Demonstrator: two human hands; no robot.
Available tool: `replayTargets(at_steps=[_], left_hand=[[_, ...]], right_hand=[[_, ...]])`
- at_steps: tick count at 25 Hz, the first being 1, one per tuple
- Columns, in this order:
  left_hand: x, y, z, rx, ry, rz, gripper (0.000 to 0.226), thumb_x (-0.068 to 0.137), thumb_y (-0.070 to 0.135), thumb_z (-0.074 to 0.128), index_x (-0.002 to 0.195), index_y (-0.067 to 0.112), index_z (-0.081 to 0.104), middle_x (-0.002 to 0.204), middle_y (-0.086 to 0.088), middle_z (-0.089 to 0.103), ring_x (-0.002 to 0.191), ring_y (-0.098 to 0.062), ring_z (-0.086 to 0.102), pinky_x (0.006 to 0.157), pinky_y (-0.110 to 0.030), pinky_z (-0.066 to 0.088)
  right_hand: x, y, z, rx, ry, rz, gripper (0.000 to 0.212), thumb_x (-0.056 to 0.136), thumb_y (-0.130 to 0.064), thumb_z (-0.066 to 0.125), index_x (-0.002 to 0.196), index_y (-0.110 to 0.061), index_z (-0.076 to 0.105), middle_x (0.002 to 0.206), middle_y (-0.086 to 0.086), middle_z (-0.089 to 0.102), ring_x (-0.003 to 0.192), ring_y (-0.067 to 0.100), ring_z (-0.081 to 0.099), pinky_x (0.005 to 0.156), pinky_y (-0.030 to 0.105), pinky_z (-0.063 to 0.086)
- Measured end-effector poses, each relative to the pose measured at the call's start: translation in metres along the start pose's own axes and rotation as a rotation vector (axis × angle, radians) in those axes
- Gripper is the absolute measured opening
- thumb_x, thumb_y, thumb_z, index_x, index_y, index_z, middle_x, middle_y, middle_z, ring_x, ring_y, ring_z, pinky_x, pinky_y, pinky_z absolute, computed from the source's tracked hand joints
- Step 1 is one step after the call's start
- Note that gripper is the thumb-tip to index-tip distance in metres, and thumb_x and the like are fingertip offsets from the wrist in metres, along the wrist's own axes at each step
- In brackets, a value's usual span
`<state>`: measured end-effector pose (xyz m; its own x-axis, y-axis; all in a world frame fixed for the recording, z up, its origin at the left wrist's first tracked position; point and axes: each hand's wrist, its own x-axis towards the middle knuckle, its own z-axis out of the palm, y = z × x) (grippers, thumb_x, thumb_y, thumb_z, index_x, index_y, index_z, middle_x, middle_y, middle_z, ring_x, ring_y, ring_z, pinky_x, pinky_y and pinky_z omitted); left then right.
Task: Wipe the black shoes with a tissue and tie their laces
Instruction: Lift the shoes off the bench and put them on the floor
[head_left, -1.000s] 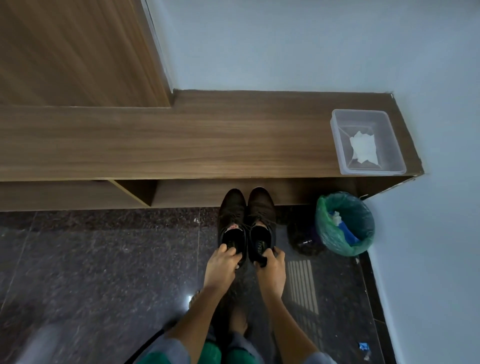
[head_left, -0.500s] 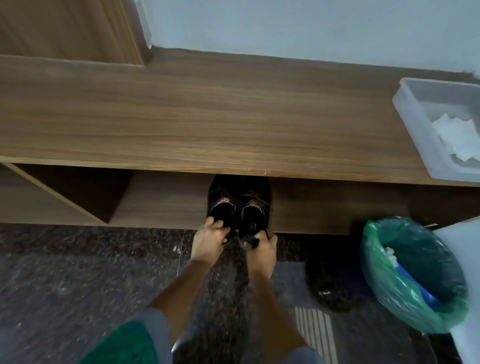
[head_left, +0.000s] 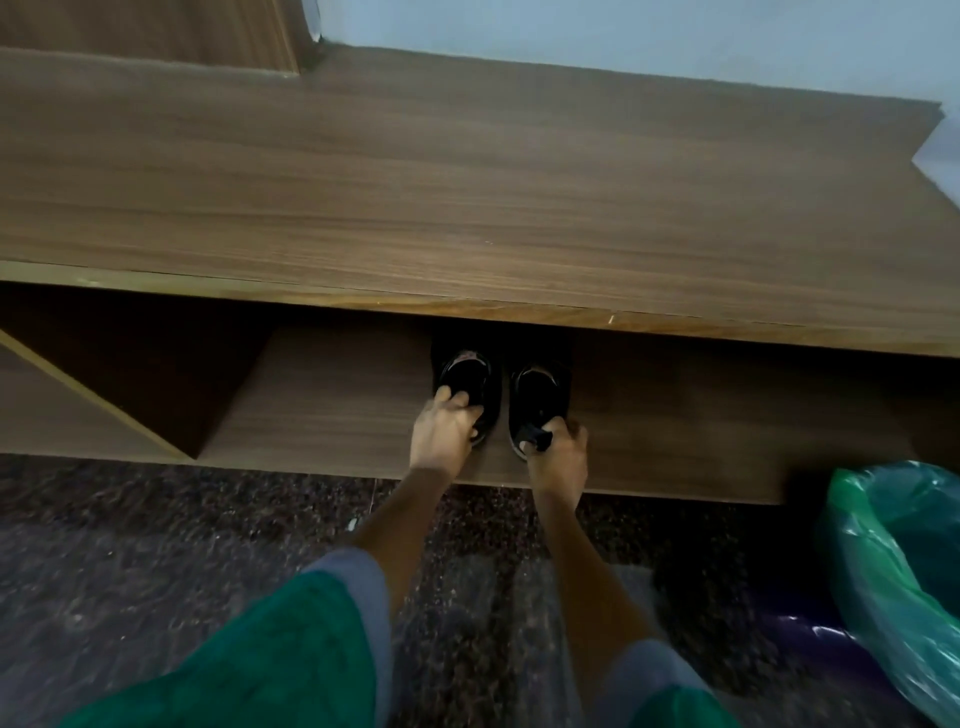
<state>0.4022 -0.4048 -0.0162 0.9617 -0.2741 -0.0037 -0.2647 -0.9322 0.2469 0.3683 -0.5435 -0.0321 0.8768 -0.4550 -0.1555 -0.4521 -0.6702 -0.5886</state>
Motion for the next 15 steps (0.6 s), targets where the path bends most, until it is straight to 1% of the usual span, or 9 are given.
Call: replayTargets(at_steps=[3,6,8,10,12,15], left_hand=[[0.015,0.005,-0.004,0.029,-0.036,0.01,0.035,0.089,0.01,0.051,0.124,0.009,0.055,0.122,-0.01,0.052,0.119,-0.028,0.04,0.091,-0.035,0.043],[0.014,0.006,-0.003,0.052,-0.055,0.006,0.042,0.092,0.016,0.05,0.132,0.007,0.044,0.129,-0.011,0.043,0.123,-0.027,0.036,0.093,-0.034,0.043],[0.009,0.005,-0.004,0.0,-0.089,-0.007,0.047,0.094,0.021,0.048,0.137,0.007,0.036,0.132,-0.011,0.039,0.124,-0.027,0.034,0.091,-0.037,0.046],[0.0,0.009,-0.009,-0.037,-0.126,-0.016,0.049,0.096,0.02,0.044,0.141,0.006,0.03,0.135,-0.011,0.036,0.127,-0.027,0.032,0.092,-0.04,0.046],[-0.013,0.014,-0.018,-0.072,-0.126,-0.065,0.049,0.097,0.017,0.04,0.143,0.005,0.026,0.139,-0.012,0.034,0.132,-0.028,0.028,0.098,-0.04,0.043],[-0.05,0.022,-0.059,-0.11,-0.179,-0.144,0.047,0.098,0.013,0.034,0.143,0.003,0.025,0.142,-0.014,0.033,0.135,-0.032,0.027,0.103,-0.041,0.038]], right_hand=[[0.006,-0.012,0.007,0.026,-0.007,0.04,0.03,0.086,-0.015,0.063,0.115,-0.009,0.056,0.142,0.018,0.036,0.115,0.039,0.052,0.082,0.04,0.049],[0.007,-0.017,0.004,0.079,-0.032,0.033,0.033,0.089,-0.012,0.059,0.122,-0.013,0.055,0.141,0.017,0.038,0.115,0.037,0.052,0.083,0.038,0.048],[0.005,-0.015,-0.003,0.093,-0.085,0.018,0.044,0.091,-0.013,0.057,0.133,-0.019,0.049,0.145,0.014,0.034,0.119,0.033,0.05,0.088,0.036,0.046],[-0.001,-0.013,-0.014,0.087,-0.135,-0.001,0.056,0.091,-0.013,0.055,0.143,-0.024,0.037,0.15,0.012,0.029,0.125,0.031,0.047,0.09,0.035,0.045],[-0.009,-0.014,-0.03,0.086,-0.141,0.013,0.06,0.09,-0.01,0.054,0.145,-0.021,0.032,0.15,0.013,0.03,0.127,0.032,0.045,0.091,0.037,0.045],[-0.045,-0.024,-0.07,0.11,-0.13,0.041,0.053,0.091,-0.005,0.048,0.142,-0.013,0.036,0.145,0.015,0.033,0.13,0.035,0.039,0.098,0.041,0.041]])
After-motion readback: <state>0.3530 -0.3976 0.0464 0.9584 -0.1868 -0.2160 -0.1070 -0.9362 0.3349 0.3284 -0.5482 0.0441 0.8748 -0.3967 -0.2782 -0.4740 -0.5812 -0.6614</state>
